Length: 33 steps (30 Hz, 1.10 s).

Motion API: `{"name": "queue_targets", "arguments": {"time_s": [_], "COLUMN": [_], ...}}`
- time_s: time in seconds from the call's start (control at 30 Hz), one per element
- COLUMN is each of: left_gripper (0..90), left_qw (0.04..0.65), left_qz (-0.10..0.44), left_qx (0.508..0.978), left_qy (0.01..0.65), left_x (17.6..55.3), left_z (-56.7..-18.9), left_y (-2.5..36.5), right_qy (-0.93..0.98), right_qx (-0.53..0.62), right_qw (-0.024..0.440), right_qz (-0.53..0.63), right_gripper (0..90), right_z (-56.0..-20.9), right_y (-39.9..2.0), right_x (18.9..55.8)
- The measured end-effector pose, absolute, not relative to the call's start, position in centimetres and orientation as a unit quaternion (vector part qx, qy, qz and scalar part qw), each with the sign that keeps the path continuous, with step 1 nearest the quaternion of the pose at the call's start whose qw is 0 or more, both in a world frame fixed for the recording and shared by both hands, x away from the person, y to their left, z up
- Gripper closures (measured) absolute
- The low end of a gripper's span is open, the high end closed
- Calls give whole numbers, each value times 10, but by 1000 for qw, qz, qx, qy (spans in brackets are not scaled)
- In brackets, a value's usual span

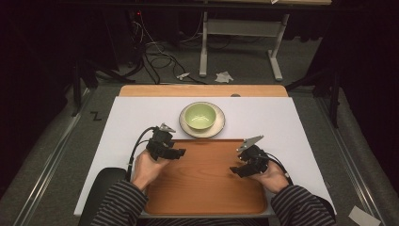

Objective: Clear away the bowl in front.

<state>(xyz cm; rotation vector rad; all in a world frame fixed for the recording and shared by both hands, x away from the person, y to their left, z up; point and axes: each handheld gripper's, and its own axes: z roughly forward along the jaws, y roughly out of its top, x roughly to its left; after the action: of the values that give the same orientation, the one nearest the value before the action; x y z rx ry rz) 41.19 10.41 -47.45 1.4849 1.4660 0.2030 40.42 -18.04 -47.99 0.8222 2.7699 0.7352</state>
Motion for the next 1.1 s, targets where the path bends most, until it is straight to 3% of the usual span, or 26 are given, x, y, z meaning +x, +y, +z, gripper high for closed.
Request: {"name": "queue_targets", "arguments": {"time_s": [1.1], "left_gripper": [359], "left_qw": [512], "left_qz": [59], "left_qx": [613], "left_qy": [599], "left_x": [432], "left_z": [-455], "left_y": [94], "right_qy": [927], "right_qx": [282], "right_qw": [80], "right_qz": [235], "right_gripper": [398], "right_z": [-482], "right_y": [-179], "right_x": [403]}}
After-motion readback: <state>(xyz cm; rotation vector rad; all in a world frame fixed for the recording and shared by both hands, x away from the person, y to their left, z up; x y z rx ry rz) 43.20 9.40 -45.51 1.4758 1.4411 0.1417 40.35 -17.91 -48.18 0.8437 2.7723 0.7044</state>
